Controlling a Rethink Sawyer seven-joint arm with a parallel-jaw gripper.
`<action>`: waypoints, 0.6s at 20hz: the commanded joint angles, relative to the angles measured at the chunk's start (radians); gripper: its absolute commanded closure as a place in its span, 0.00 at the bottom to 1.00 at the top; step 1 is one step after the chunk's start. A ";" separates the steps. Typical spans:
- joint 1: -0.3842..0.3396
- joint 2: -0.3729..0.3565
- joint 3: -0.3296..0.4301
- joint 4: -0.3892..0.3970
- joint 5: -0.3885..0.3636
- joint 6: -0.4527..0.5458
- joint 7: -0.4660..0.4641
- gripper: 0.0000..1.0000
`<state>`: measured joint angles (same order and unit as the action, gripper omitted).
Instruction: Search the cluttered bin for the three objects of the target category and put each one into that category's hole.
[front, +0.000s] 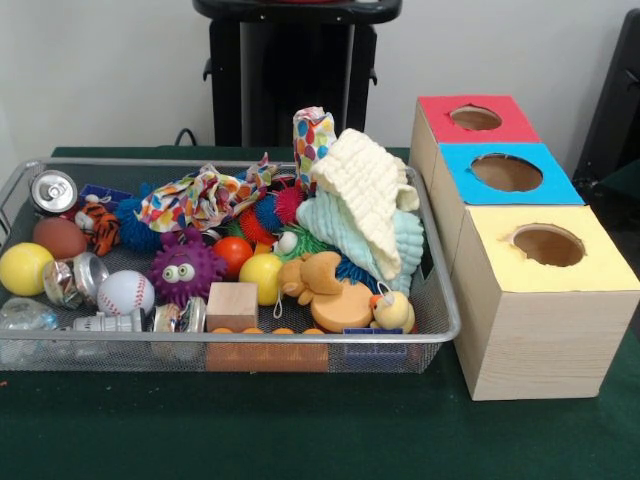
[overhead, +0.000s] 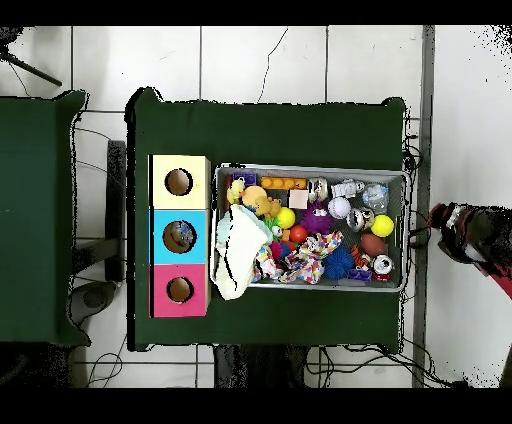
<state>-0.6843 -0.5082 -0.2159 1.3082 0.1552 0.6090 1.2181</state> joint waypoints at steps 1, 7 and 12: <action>0.043 0.112 0.135 -0.048 -0.011 0.025 0.113 1.00; 0.070 0.147 0.128 -0.085 0.001 0.053 0.144 1.00; 0.076 0.178 0.147 -0.109 0.009 0.077 0.126 1.00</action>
<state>-0.6227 -0.3940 -0.1824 1.2301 0.1548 0.6091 1.2181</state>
